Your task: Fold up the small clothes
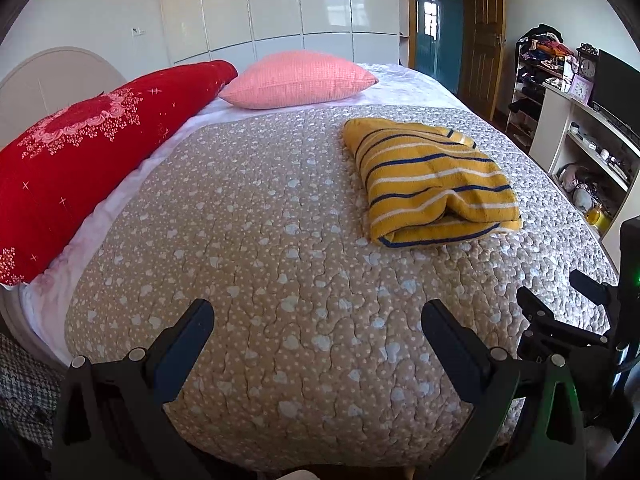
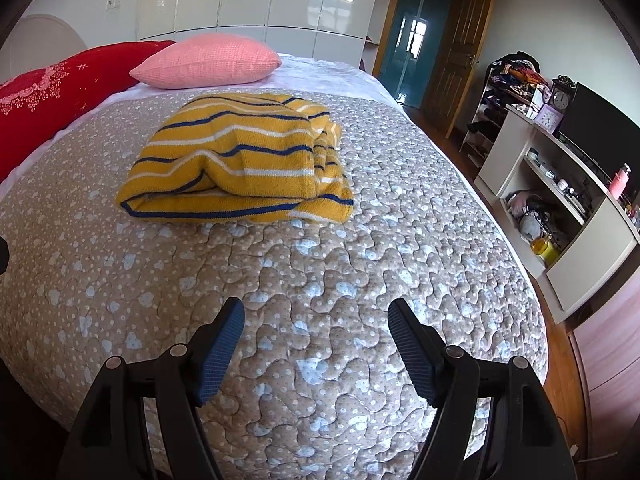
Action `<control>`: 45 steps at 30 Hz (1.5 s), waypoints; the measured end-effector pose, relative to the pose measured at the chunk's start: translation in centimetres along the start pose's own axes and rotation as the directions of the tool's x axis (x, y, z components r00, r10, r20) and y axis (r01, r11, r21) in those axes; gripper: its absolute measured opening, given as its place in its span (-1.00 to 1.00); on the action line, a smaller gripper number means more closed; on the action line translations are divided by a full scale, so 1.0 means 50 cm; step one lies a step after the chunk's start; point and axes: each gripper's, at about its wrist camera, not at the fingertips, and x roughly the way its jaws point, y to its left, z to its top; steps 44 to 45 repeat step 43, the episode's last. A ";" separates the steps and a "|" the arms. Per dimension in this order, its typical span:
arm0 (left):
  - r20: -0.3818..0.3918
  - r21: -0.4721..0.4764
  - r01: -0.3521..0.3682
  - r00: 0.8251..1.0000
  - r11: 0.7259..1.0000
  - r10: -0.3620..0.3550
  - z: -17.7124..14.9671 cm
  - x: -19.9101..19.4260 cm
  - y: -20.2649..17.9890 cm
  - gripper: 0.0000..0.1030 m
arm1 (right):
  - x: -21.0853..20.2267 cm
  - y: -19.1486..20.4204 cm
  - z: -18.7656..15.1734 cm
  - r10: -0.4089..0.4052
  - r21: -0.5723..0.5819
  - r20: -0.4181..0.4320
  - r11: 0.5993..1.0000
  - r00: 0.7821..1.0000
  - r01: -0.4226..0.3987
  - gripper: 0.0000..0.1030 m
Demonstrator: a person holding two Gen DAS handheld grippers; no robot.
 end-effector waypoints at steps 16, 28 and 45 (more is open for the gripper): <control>-0.031 -0.011 0.064 0.997 0.998 -0.064 -0.013 0.017 -0.003 1.00 | 0.007 0.015 -0.007 -0.001 -0.025 -0.010 1.000 1.000 0.001 0.54; -0.061 -0.029 0.076 0.995 0.997 -0.078 -0.019 0.033 0.002 1.00 | 0.014 0.016 -0.011 -0.001 -0.029 -0.016 1.000 1.000 0.001 0.55; -0.099 -0.059 0.088 0.991 0.994 -0.094 -0.033 0.072 0.014 1.00 | 0.037 0.025 -0.016 -0.002 -0.044 -0.035 0.999 0.999 0.001 0.55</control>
